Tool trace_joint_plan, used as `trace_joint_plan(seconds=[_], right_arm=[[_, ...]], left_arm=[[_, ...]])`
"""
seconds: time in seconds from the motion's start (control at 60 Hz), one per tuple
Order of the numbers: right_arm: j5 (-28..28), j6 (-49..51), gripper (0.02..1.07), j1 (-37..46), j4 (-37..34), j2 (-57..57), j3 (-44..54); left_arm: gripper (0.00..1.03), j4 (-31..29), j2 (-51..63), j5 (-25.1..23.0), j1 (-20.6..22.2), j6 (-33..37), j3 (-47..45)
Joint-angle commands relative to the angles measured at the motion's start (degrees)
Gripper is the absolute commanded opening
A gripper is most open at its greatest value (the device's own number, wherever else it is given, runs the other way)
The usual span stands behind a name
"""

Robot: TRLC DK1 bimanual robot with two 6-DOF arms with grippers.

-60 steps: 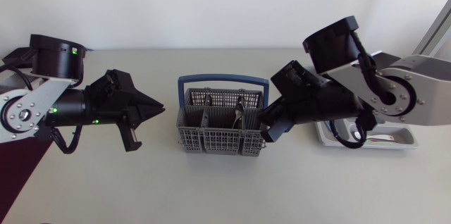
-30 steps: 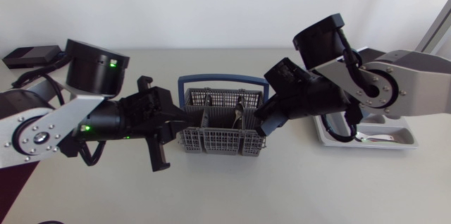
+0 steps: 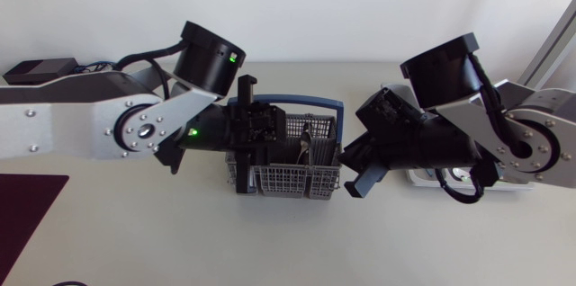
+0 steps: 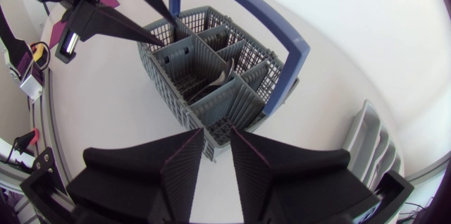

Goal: Sort the cutlery from the basket into the organizer compartments.

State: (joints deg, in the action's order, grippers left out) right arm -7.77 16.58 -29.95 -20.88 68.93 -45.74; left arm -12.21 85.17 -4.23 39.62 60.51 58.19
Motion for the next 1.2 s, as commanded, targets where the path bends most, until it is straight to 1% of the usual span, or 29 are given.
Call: trace_joint_plan(seconds=[0.0, 0.2, 0.367, 0.517, 0.567, 0.65, 0.833, 1.083, 1.183], right_arm=[[-0.6, 1.9, 0.34, 0.8, -0.3, -1.5, 2.4], [-4.2, 5.0, 0.34, 3.5, 0.3, -2.0, 4.3], [-4.2, 5.9, 0.34, 3.4, 1.9, -1.8, 6.0], [-4.5, 6.9, 0.34, 3.5, 2.6, -1.9, 7.2], [-4.5, 7.2, 0.34, 3.5, 2.6, -2.0, 7.4], [-4.7, 7.4, 0.34, 3.6, 2.6, -2.5, 7.8], [-5.3, 7.7, 0.34, 3.6, 2.6, -4.1, 8.9], [-6.1, 8.4, 0.34, 4.3, 2.3, -5.4, 9.8], [-6.3, 8.6, 0.34, 4.4, 2.3, -5.8, 10.1]], left_arm=[[0.34, -1.2, 2.8, 1.1, 1.2, 6.0, 3.2], [0.35, -6.3, 7.8, 1.3, 2.2, 12.1, 10.0], [0.35, -7.7, 11.3, 3.0, 3.3, 15.7, 14.3], [0.35, -7.6, 14.1, 6.1, 4.7, 19.5, 15.1], [0.35, -7.2, 14.9, 7.9, 5.3, 21.3, 15.3], [0.35, -7.0, 15.6, 9.1, 6.1, 22.8, 15.5], [0.35, -6.7, 17.2, 13.2, 7.9, 25.9, 17.7], [0.35, -6.9, 19.2, 17.8, 8.7, 30.8, 19.8], [0.35, -8.1, 20.2, 19.3, 9.3, 32.5, 21.2]])
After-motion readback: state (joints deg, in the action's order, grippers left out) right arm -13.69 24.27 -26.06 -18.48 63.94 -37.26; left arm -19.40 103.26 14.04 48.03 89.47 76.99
